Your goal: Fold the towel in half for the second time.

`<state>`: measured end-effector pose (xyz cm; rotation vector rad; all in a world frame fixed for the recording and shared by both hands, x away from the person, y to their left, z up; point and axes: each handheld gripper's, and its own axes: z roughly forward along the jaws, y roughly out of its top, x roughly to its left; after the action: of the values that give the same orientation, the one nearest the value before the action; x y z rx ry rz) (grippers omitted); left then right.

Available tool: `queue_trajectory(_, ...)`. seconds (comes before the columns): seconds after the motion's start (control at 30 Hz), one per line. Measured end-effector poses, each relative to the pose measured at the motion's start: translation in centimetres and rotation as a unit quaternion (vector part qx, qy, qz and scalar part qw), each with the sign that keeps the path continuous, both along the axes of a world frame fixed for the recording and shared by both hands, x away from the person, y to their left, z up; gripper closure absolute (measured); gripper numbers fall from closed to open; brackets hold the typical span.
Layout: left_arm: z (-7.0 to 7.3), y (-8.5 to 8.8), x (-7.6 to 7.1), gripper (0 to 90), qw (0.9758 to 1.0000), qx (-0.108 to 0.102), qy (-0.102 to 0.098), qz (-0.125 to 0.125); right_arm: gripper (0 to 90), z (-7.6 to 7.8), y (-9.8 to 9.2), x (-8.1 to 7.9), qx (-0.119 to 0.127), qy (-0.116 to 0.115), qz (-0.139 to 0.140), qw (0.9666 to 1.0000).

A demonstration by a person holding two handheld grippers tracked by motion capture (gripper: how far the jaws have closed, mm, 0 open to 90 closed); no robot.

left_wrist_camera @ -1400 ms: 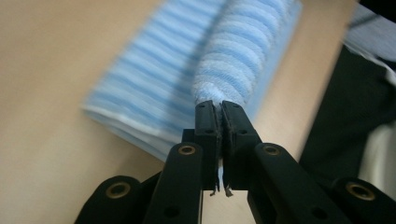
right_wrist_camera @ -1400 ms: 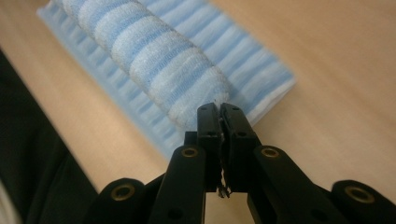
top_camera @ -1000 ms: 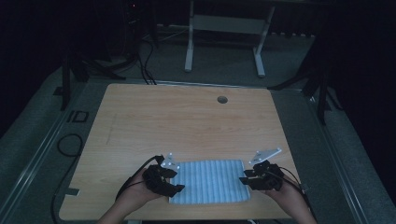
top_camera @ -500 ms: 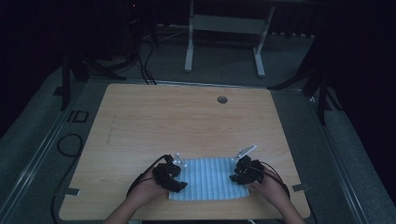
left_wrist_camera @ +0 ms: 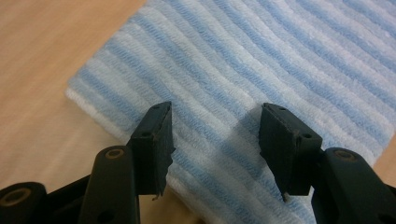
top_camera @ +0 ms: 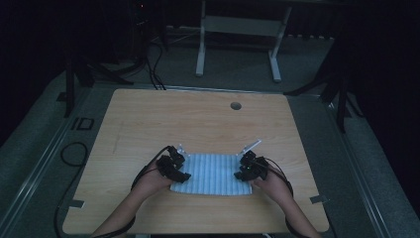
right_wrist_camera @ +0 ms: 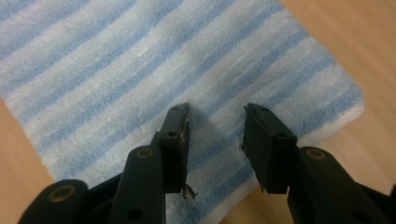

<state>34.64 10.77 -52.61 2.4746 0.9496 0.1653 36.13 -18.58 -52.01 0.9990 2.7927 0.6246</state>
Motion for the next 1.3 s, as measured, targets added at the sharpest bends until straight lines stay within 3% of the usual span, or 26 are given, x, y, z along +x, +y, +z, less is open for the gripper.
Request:
queue_trajectory(0.33,-0.1,1.1,2.2,43.2,0.9999,-0.003,-0.01,0.012,59.0,0.1,1.5,3.0,-0.007,0.003,-0.011,0.9999)
queue_trajectory(0.5,-0.1,1.5,3.5,43.2,0.9997,-0.006,0.0,0.024,58.9,0.0,1.6,4.6,0.004,0.012,-0.022,0.9997)
queue_trajectory(0.83,0.0,1.9,5.6,43.2,0.9989,-0.007,0.009,0.045,58.1,0.0,2.2,6.8,0.005,0.013,-0.036,0.9993)
queue_trajectory(1.03,0.0,1.9,6.5,43.3,0.9983,-0.005,0.012,0.056,57.6,0.0,2.4,7.6,0.004,0.012,-0.042,0.9991)
queue_trajectory(1.3,0.1,1.9,6.4,43.2,0.998,-0.007,0.009,0.063,55.6,0.0,2.4,7.9,0.007,0.015,-0.041,0.999)
